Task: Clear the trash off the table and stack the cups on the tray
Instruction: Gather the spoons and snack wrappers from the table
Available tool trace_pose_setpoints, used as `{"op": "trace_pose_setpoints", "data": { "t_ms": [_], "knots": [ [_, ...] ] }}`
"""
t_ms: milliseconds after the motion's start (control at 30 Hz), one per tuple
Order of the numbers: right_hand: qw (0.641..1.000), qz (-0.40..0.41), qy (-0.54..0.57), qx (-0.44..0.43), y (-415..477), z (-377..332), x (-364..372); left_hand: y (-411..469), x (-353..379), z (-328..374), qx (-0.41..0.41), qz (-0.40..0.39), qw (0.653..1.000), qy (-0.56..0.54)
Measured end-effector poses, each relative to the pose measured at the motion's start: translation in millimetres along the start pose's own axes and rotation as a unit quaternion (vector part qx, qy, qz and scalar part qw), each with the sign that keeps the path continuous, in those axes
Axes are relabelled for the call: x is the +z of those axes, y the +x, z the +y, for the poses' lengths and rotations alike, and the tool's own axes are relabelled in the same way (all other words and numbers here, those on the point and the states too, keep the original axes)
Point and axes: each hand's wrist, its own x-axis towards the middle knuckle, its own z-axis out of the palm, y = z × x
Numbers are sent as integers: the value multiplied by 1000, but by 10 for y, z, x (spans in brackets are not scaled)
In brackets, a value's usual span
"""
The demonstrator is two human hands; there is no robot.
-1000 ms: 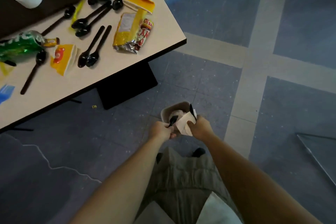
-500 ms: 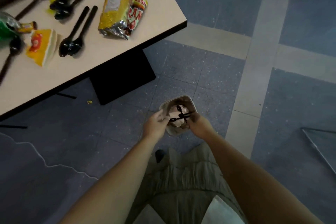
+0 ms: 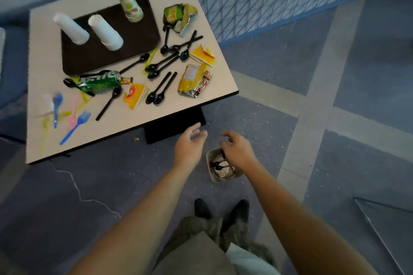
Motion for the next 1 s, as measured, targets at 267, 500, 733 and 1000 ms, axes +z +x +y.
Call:
{"op": "trace_pose_setpoints", "data": {
  "t_ms": [267,500,733,1000],
  "knots": [
    [993,53,8,-101,352,-1046,-198,47,-549,452,38,57,995,-78],
    [989,144,20,-30,1120,-1668,99,571,-1180,674,41,64,994,-83],
    [968,212,-23,131,1620,-1935,567,1403,-1886,840,53,-19,998,-14],
    [945,262,89,173,1678,-2106,820,2032,-2384,955,39,-86,996,1]
  ]
}}
